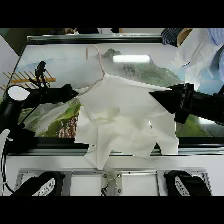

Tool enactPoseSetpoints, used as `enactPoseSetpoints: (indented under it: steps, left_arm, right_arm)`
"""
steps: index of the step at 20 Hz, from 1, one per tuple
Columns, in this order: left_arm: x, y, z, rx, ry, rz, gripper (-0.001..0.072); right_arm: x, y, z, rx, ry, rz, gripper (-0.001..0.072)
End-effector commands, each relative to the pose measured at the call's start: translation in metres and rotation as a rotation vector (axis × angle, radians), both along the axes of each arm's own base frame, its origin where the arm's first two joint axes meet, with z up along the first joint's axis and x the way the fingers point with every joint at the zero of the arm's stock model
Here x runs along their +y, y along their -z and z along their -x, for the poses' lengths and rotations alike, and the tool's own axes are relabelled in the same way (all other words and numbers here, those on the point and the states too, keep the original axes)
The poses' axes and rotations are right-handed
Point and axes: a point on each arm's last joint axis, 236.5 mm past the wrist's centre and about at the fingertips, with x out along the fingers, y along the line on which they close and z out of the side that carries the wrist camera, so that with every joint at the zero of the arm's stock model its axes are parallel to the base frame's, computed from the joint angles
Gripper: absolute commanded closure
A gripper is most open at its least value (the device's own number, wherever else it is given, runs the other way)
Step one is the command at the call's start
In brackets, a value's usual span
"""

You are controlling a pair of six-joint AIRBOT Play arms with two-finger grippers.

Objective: Fold the clothes and pants, and hang the long-sleeved shirts on hangers.

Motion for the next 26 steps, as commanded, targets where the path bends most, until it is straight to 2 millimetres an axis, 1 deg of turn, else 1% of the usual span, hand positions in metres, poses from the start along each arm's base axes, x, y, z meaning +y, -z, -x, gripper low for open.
enactPoseSetpoints:
  steps: [1,4,6,9,13,15,17,19,22,24,26]
  left_arm:
    - [0.003,0.002,0.003,0.008,0.011,-0.016,0.0689]
    - [0.005,-0.002,-0.003,-0.013,-0.006,-0.016,0.0689]
    - [0.005,-0.002,-0.003,-0.014,-0.006,-0.015,0.0689]
    - [0.003,-0.006,-0.004,-0.015,0.002,-0.013,0.0689]
    - [-0.008,-0.024,-0.009,0.007,0.123,-0.022,0.0689]
    - [-0.013,-0.028,-0.012,0.031,0.18,-0.025,0.0689]
    - [-0.019,-0.032,-0.014,0.056,0.237,-0.027,0.0689]
    - [-0.029,-0.038,-0.019,0.055,0.289,-0.031,0.0689]
    - [-0.045,-0.05,-0.026,0.019,0.359,-0.047,0.0689]
    - [-0.049,-0.055,-0.03,0.007,0.385,-0.051,0.0689]
    - [-0.05,-0.059,-0.034,0.003,0.397,-0.053,0.0688]
  right_arm:
    - [-0.002,0.011,0.001,0.008,-0.004,0.048,0.0683]
    - [0.002,0.025,0.016,0.041,-0.072,0.097,0.0684]
    - [0.006,0.031,0.028,0.052,-0.128,0.12,0.0684]
    - [0.01,0.039,0.041,0.091,-0.193,0.134,0.0684]
    - [0.011,0.046,0.045,0.126,-0.231,0.139,0.0684]
    - [0.011,0.048,0.045,0.138,-0.24,0.139,0.0683]
    - [0.013,0.05,0.049,0.158,-0.271,0.134,0.0683]
    - [0.017,0.043,0.05,0.155,-0.291,0.093,0.0684]
    - [0.025,0.015,0.054,0.132,-0.331,-0.034,0.0684]
    - [0.028,-0.001,0.056,0.117,-0.353,-0.107,0.0683]
    - [0.03,-0.012,0.057,0.103,-0.363,-0.152,0.0684]
